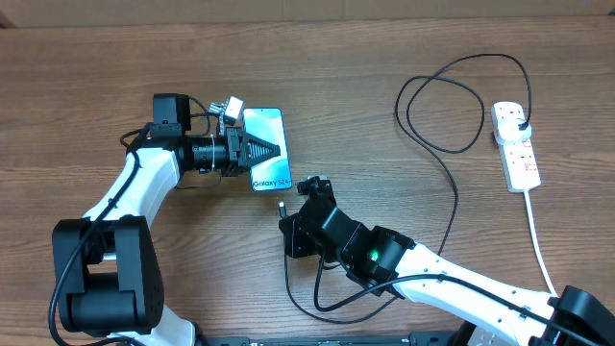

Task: Plug charger to phone and switch on socket
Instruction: 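Align the plug tip under the phone's charging port with the right gripper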

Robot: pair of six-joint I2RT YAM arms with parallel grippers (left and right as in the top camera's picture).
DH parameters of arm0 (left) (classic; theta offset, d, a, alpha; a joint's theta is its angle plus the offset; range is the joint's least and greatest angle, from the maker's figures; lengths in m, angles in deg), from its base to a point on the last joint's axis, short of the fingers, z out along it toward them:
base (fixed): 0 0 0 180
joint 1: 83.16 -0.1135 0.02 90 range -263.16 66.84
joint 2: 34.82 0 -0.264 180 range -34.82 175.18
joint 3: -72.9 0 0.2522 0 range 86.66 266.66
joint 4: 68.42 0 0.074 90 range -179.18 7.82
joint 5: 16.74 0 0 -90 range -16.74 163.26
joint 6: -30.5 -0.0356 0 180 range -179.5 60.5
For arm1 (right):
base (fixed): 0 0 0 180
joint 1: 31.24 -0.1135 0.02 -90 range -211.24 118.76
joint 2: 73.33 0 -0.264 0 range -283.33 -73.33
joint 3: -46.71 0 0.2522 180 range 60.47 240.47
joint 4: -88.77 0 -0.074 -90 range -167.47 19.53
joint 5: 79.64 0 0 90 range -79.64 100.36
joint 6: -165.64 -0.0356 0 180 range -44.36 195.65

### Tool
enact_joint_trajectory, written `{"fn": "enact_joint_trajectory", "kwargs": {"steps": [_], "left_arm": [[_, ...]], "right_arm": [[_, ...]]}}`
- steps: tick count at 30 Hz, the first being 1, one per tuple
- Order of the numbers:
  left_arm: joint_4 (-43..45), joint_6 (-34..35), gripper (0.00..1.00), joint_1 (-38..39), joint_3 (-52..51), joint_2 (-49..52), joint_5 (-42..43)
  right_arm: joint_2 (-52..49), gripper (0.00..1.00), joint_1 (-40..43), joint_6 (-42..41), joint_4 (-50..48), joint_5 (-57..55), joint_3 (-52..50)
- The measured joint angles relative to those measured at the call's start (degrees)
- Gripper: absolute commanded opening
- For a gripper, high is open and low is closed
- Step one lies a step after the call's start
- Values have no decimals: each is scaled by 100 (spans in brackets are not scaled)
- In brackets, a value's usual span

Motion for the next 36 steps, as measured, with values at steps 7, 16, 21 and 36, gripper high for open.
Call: {"fn": "enact_joint_trajectory", "kwargs": {"steps": [7, 16, 21, 36], "left_arm": [[2, 0, 4, 0, 0, 0, -111], [50, 0, 4, 2, 0, 0, -256], [282, 2, 4, 2, -2, 0, -282], [457, -188, 4, 7, -2, 0, -278]], "right_arm": [[0, 4, 2, -2, 70, -2, 0], [0, 4, 0, -2, 103, -2, 0], [0, 4, 0, -4, 81, -2, 0], [-33, 4, 2, -411, 52, -4, 0]]}}
